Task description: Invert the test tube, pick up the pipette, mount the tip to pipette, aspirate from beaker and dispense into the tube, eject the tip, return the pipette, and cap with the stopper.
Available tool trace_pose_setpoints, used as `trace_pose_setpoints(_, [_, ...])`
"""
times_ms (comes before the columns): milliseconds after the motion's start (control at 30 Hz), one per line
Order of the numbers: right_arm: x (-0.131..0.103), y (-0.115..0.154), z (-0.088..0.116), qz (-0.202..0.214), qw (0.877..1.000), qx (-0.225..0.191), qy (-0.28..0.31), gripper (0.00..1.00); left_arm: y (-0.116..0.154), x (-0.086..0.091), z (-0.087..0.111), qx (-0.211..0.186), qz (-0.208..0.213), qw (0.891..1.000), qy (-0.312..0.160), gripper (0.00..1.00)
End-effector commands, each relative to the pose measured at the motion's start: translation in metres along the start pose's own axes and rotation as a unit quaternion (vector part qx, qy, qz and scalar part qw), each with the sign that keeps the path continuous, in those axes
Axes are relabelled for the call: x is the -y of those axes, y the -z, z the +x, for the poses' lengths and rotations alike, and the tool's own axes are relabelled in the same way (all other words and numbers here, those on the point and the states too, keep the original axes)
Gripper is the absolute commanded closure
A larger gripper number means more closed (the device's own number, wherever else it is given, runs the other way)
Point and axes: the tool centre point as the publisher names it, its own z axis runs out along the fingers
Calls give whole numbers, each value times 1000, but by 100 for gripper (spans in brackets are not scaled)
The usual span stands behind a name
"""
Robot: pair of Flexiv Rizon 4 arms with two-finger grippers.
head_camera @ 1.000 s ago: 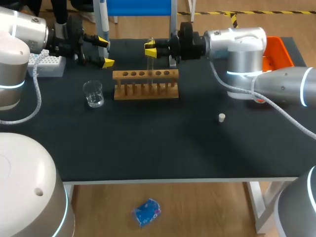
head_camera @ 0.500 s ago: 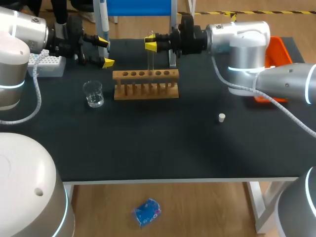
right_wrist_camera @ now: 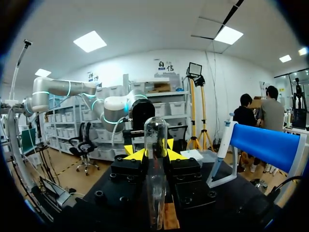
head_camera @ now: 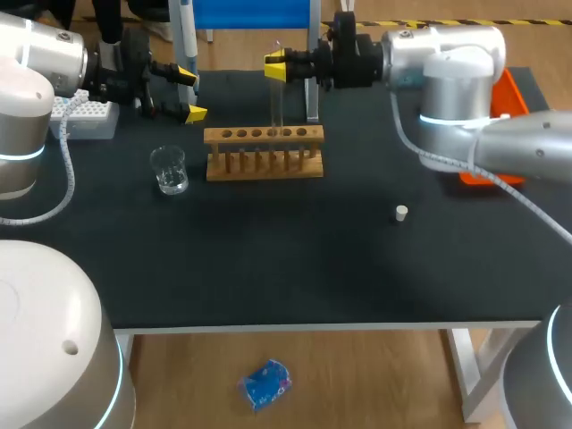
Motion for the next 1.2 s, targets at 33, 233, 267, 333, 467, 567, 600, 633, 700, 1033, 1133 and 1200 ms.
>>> trace_pose_setpoints(33, [0, 0, 2, 0, 1000, 3, 0, 100, 1, 1, 0, -1, -2, 1000, 1, 0])
trace_pose_setpoints(233, [7, 0, -4, -4, 973, -20, -229, 100, 1, 1, 0, -1, -2, 1000, 1, 0])
trace_pose_setpoints(267, [8, 0, -5, 0, 965, -22, -262, 100, 1, 1, 0, -1, -2, 1000, 1, 0])
trace_pose_setpoints(333, [9, 0, -9, -7, 935, -13, -355, 100, 1, 1, 0, -1, -2, 1000, 1, 0])
trace_pose_setpoints(467, [12, 2, -15, -5, 862, 4, -507, 100, 1, 1, 0, -1, -2, 1000, 1, 0])
trace_pose_setpoints(567, [13, 1, -18, -14, 819, 16, -573, 100, 1, 1, 0, -1, -2, 1000, 1, 0])
trace_pose_setpoints(600, [13, 0, -18, -21, 804, 18, -594, 100, 1, 1, 0, -1, -2, 1000, 1, 0])
trace_pose_setpoints(633, [12, 0, -18, -19, 793, 19, -609, 100, 1, 1, 0, -1, -2, 1000, 1, 0])
trace_pose_setpoints(700, [11, -2, -17, -14, 799, 26, -601, 100, 1, 1, 0, -1, -2, 1000, 1, 0])
trace_pose_setpoints(1033, [11, -2, -17, -14, 799, 26, -601, 100, 1, 1, 0, -1, -2, 1000, 1, 0])
trace_pose_setpoints(1133, [11, -2, -17, -14, 799, 26, -601, 100, 1, 1, 0, -1, -2, 1000, 1, 0])
trace_pose_setpoints(1200, [10, -1, -17, -18, 786, 18, -618, 100, 1, 1, 0, -1, -2, 1000, 1, 0])
